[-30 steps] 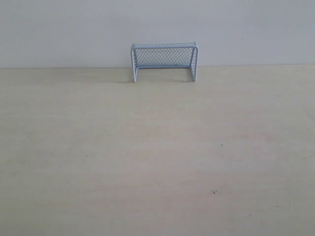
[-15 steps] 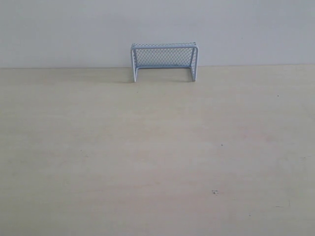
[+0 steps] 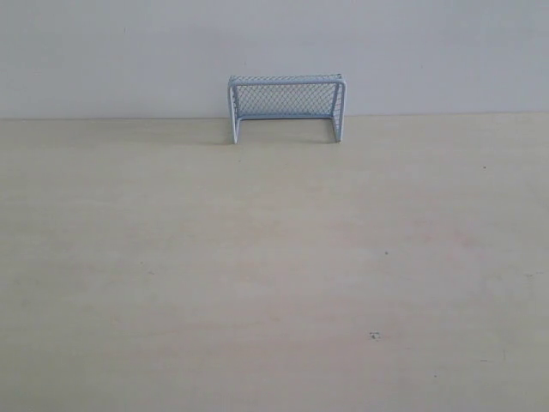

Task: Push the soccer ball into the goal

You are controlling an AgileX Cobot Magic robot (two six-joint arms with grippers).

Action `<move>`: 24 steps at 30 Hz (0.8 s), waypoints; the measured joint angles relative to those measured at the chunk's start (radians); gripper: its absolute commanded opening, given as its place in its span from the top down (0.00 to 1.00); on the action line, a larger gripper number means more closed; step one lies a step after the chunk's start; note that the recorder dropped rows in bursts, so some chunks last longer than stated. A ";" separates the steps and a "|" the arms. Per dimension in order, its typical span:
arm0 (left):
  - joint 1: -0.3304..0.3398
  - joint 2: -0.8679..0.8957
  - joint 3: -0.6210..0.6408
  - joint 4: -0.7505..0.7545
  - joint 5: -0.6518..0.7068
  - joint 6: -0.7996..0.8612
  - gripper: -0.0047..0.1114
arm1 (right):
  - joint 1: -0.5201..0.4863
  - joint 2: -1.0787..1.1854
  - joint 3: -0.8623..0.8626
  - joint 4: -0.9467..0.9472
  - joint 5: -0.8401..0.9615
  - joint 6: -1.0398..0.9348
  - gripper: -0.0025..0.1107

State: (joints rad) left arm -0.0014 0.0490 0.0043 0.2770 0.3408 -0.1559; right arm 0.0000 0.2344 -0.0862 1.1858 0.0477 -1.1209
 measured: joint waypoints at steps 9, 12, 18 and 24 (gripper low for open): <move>0.000 0.000 0.000 0.000 0.000 0.000 0.91 | 0.000 0.000 0.000 -0.477 0.027 0.459 0.98; 0.000 0.000 0.000 0.000 0.000 0.000 0.91 | 0.000 0.000 0.000 -0.646 0.032 0.642 0.98; 0.000 0.000 0.000 0.000 0.000 0.000 0.91 | 0.000 0.000 0.000 -0.801 0.043 0.787 0.98; 0.000 0.000 0.000 0.000 0.000 0.000 0.91 | 0.000 0.000 0.000 -1.035 0.082 1.029 0.98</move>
State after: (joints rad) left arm -0.0014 0.0490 0.0043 0.2770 0.3408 -0.1559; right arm 0.0000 0.2344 -0.0862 0.1509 0.1302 -0.0917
